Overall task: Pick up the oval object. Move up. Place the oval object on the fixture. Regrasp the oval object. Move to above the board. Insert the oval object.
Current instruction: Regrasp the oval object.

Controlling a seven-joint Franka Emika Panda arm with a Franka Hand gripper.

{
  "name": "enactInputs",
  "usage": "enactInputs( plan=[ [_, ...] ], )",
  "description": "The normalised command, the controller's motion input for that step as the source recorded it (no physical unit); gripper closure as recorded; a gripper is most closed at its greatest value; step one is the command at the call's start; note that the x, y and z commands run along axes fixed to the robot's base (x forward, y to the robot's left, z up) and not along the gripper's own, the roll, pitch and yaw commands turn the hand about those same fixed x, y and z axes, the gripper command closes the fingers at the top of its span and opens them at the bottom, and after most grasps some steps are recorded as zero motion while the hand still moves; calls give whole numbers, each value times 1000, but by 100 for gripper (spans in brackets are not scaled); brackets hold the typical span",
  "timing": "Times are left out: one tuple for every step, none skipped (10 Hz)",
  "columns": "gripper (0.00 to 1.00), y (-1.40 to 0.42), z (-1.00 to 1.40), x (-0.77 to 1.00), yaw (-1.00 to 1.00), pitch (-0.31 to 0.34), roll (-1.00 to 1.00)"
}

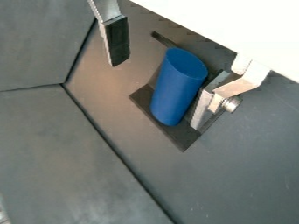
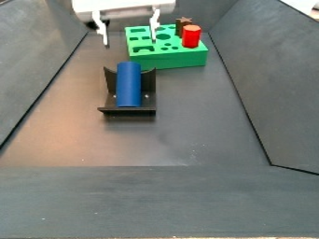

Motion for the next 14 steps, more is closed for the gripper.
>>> enactInputs(
  plan=[
    [0, 42, -1000, 90, 31, -144, 74],
    [0, 35, -1000, 101, -24, -117, 75],
    [0, 29, -1000, 109, -45, -95, 72],
    [0, 23, -939, 111, -58, -68, 69],
    [0, 16, -785, 98, -61, -34, 68],
    [0, 7, -638, 92, -56, -11, 68],
    [0, 4, -448, 81, -42, 14, 70],
    [0, 0, -312, 81, -26, 28, 62],
    [0, -9, -194, 32, -10, 50, 53],
    [0, -15, -175, 13, -4, 45, 55],
    [0, -14, -172, 13, 12, 43, 54],
    [0, -13, -171, 13, 18, 43, 54],
    [0, -13, -170, 13, 23, 43, 54],
    [100, 0, 0, 0, 0, 0, 0]
  ],
)
